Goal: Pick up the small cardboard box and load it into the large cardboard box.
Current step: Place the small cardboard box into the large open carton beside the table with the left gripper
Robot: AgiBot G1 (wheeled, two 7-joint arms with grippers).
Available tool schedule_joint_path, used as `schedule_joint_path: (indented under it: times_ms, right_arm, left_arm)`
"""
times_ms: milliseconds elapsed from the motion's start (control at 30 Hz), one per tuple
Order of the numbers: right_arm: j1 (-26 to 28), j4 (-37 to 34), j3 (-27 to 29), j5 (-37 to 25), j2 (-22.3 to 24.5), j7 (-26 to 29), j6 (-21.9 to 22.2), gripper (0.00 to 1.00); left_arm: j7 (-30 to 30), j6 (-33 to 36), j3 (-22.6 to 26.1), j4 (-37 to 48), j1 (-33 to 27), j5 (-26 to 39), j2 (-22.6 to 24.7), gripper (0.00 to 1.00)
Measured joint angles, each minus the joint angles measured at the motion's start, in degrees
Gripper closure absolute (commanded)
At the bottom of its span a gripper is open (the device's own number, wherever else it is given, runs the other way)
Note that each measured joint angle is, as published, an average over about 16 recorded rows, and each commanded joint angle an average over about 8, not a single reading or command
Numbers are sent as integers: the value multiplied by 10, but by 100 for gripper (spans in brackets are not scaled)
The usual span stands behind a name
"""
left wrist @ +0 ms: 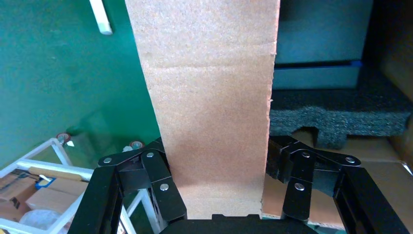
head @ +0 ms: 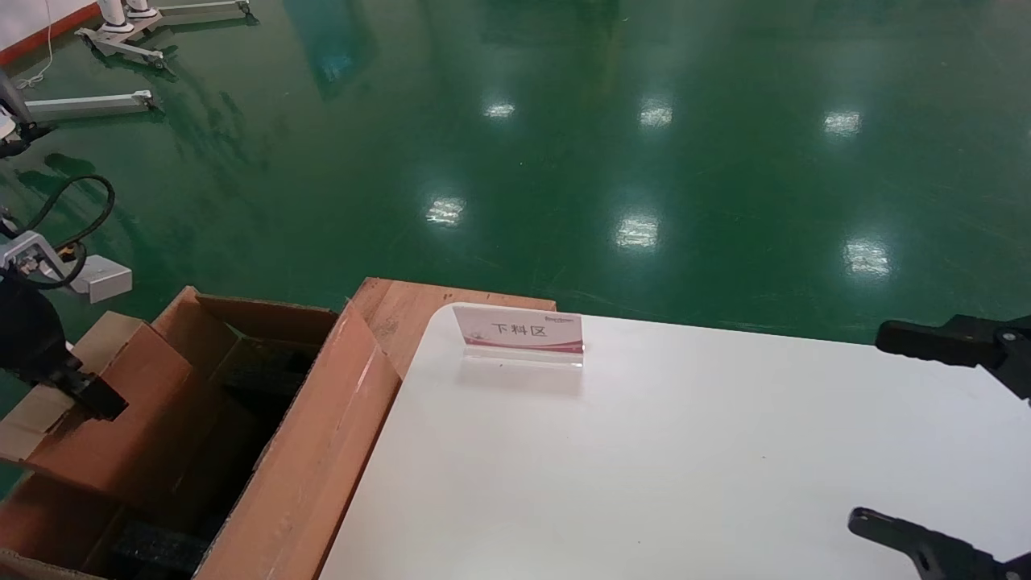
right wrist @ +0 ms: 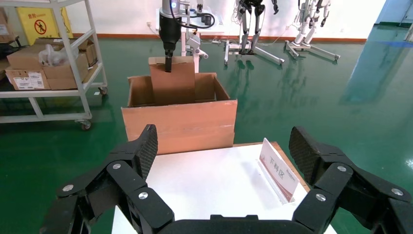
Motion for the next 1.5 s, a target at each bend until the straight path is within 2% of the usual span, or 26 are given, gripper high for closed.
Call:
schedule_joint_path:
  times_ms: [500, 967, 1000, 1233, 1267, 1500]
  right_arm:
    - [0, 0, 0, 0, 0, 0, 0, 0]
    - [0, 0, -1, 1, 0, 0, 0, 0]
    - [0, 0, -1, 1, 0, 0, 0, 0]
    - [0, 0, -1, 1, 0, -1, 1, 0]
    - [0, 0, -1, 1, 0, -1, 1, 0]
    - [0, 0, -1, 1, 0, -1, 1, 0]
  left_arm:
    - [-8, -74, -15, 2, 47, -21, -1, 100]
    - [-20, -94, -20, -1, 81, -28, -1, 98]
    - [-21, -95, -20, 0, 83, -28, -1, 89]
    - [-24, -102, -20, 1, 92, -29, -3, 4]
    - [-25, -103, -20, 2, 93, -29, -4, 0]
    - [-25, -105, -20, 2, 94, -29, -4, 0]
